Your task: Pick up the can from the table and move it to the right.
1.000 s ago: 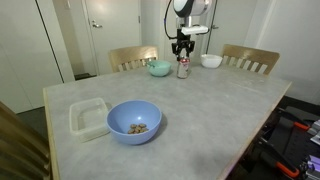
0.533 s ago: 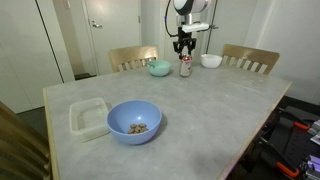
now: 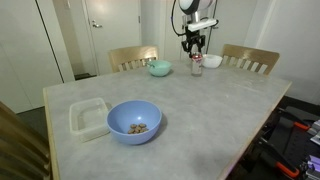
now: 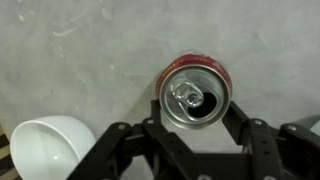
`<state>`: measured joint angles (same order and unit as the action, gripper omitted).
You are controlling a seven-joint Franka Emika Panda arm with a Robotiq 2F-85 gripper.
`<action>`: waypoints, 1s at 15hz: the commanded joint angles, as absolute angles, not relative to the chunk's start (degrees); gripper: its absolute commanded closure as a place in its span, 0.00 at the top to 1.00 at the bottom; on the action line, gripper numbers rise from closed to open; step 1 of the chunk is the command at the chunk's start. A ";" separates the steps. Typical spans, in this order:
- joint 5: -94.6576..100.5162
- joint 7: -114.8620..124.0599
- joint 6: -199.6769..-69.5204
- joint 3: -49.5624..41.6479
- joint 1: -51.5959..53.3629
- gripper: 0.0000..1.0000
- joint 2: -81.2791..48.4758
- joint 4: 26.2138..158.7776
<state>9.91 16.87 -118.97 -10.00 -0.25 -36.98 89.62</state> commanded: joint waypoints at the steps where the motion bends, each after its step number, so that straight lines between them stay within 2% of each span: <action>1: 10.48 17.74 -119.23 -11.15 -1.43 0.38 -33.78 94.16; 7: 9.60 13.42 -123.10 -13.41 -7.49 0.38 -33.61 96.05; 15: 4.26 2.63 -124.06 -13.37 -18.67 0.38 -38.02 91.21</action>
